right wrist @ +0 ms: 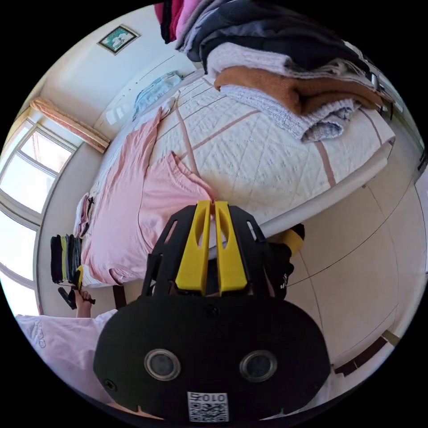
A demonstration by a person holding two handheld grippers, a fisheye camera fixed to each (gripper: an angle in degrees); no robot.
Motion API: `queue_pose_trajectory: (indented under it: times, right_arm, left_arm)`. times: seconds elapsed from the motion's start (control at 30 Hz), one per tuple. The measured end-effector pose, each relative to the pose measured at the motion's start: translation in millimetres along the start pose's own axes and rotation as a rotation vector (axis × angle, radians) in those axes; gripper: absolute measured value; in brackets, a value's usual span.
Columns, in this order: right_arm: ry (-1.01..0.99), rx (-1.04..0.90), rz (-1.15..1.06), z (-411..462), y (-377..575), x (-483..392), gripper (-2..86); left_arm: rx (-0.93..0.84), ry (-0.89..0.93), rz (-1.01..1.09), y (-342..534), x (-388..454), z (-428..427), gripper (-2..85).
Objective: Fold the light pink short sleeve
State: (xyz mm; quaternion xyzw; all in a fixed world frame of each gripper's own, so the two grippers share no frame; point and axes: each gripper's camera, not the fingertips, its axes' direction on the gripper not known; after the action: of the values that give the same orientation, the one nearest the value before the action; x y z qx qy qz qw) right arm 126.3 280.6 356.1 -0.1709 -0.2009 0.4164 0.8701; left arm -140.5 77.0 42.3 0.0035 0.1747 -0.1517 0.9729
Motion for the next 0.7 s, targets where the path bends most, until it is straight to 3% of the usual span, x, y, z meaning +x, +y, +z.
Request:
queue_pose_trajectory:
  times: [0.07, 0.17, 0.23, 0.33, 0.43, 0.57, 0.63, 0.7]
  right_arm:
    - [-0.007, 0.065, -0.016, -14, -3, -22, 3.9]
    - [-0.003, 0.120, -0.248, -28, -6, -109, 3.9]
    - [-0.060, 0.045, -0.535, -12, 6, -196, 4.0]
    - [-0.059, -0.167, -0.746, 51, 35, -262, 3.9]
    - [0.098, -0.247, -0.766, 113, 51, -261, 4.0]
    - [-0.046, -0.230, -0.794, 98, 48, -257, 5.1]
    - [-0.234, -0.315, -0.922, 76, 56, -260, 4.7]
    - [-0.271, -0.338, -0.947, 61, 62, -251, 3.5]
  left_arm:
    - [0.010, 0.007, 0.033, -14, 11, 2, -0.2]
    - [0.015, 0.056, 0.100, -42, 37, 14, -0.2]
    - [0.003, 0.140, 0.161, -61, 57, 29, -0.1]
    - [-0.065, 0.252, 0.273, -89, 100, 68, -0.1]
    - [-0.169, 0.326, 0.360, -110, 146, 117, -0.1]
    - [-0.277, 0.424, 0.452, -133, 205, 173, 0.0]
    - [-0.338, 0.459, 0.504, -143, 230, 198, 0.0]
    - [-0.398, 0.552, 0.553, -152, 264, 227, 0.2]
